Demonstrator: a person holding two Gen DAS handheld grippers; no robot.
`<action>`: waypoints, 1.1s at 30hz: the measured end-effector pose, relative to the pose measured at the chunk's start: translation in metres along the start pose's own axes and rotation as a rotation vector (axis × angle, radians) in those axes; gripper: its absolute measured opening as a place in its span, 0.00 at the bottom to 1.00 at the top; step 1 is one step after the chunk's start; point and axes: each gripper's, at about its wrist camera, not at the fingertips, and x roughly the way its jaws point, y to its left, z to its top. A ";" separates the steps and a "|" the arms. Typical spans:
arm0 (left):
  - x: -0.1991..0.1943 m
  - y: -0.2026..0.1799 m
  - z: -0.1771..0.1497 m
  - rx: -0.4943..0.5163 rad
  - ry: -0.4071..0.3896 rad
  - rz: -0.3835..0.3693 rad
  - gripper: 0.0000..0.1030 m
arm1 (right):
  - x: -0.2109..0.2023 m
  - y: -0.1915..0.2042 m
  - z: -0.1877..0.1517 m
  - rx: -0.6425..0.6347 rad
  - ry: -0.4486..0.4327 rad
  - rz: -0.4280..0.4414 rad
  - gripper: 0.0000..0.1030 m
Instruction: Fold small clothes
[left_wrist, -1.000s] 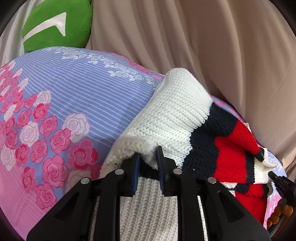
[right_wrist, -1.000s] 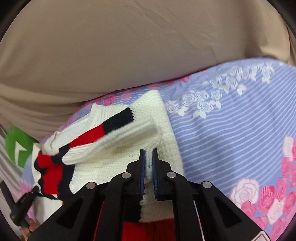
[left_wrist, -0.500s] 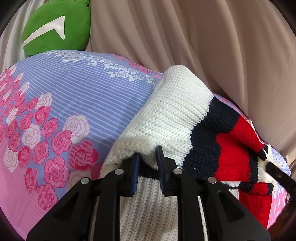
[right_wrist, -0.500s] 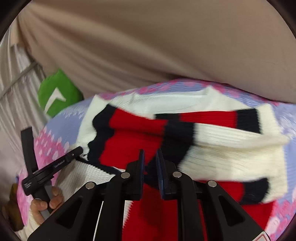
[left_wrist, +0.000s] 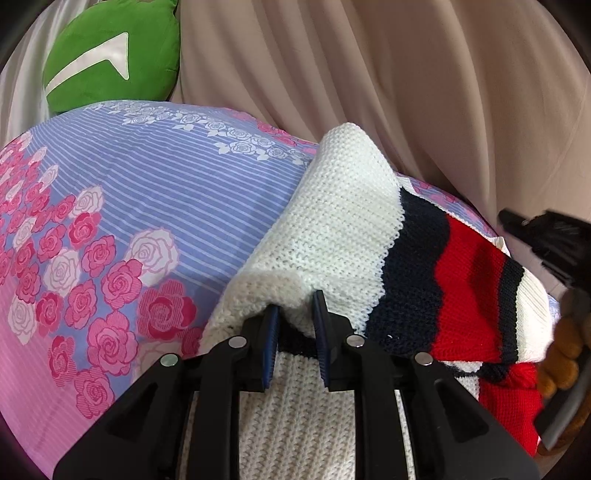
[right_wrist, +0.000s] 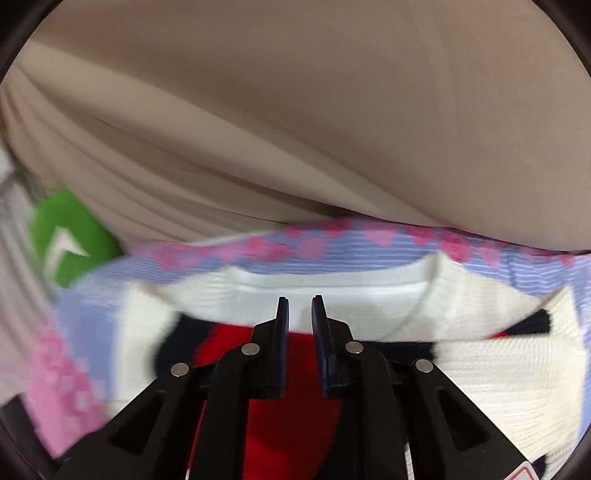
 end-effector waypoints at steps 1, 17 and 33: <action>0.000 -0.001 0.000 0.004 -0.001 0.005 0.18 | -0.001 0.008 0.000 -0.023 0.005 0.028 0.16; -0.002 0.000 -0.001 -0.006 -0.004 0.002 0.18 | 0.093 0.116 -0.024 -0.234 0.218 0.064 0.40; -0.003 0.012 0.001 -0.042 -0.011 0.018 0.18 | 0.041 0.103 -0.017 -0.183 0.077 0.175 0.07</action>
